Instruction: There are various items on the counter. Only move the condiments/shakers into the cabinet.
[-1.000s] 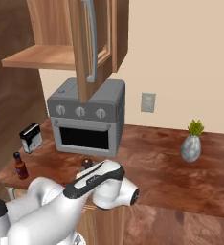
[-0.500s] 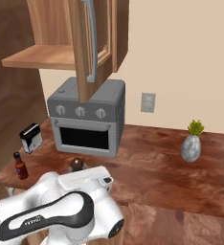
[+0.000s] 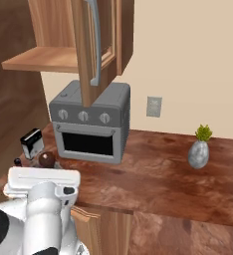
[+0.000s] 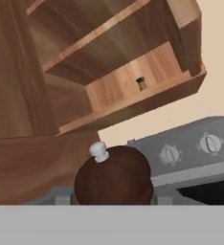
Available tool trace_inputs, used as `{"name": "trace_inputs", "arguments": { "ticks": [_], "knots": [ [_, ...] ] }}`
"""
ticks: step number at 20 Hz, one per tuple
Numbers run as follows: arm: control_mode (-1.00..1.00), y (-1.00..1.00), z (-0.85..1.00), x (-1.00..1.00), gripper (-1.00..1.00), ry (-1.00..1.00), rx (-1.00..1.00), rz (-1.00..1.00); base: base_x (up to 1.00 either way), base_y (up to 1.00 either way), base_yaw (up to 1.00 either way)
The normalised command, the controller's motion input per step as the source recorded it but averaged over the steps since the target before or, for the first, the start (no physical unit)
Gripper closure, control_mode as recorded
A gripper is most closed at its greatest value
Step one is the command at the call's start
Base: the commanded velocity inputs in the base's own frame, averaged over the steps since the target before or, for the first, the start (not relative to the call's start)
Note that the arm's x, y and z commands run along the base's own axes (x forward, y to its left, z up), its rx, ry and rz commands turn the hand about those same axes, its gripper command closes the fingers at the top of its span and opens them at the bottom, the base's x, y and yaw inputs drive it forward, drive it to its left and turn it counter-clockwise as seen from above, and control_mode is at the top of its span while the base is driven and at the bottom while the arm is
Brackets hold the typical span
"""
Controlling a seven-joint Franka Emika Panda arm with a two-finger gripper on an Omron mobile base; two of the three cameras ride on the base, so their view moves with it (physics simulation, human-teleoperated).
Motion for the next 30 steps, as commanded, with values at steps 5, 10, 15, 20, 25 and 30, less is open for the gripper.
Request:
{"name": "trace_inputs", "arguments": {
  "ticks": [5, 10, 15, 20, 25, 30],
  "knots": [
    [-1.00, 0.61, 1.00, -0.12, 1.00, 0.05, 0.00, -0.27, 0.00, 0.00, 0.00],
    [-1.00, 0.44, 1.00, 0.06, 1.00, 0.23, 0.00, -0.06, 0.00, 0.00, 0.00],
    [-1.00, 0.35, 1.00, 0.36, 1.00, 0.23, 0.00, 0.00, 0.00, 0.00, 0.00],
    [-1.00, 0.27, 1.00, 0.45, 1.00, 0.16, -0.01, 0.00, 0.00, 0.00, 0.00],
    [-1.00, 0.04, 0.69, 0.27, 1.00, 0.04, -0.08, 0.00, 0.00, 0.00, 0.00],
    [-1.00, 0.00, -0.16, 0.10, 1.00, -0.16, -0.05, 0.00, 0.00, 0.00, 0.00]
  ]
}}
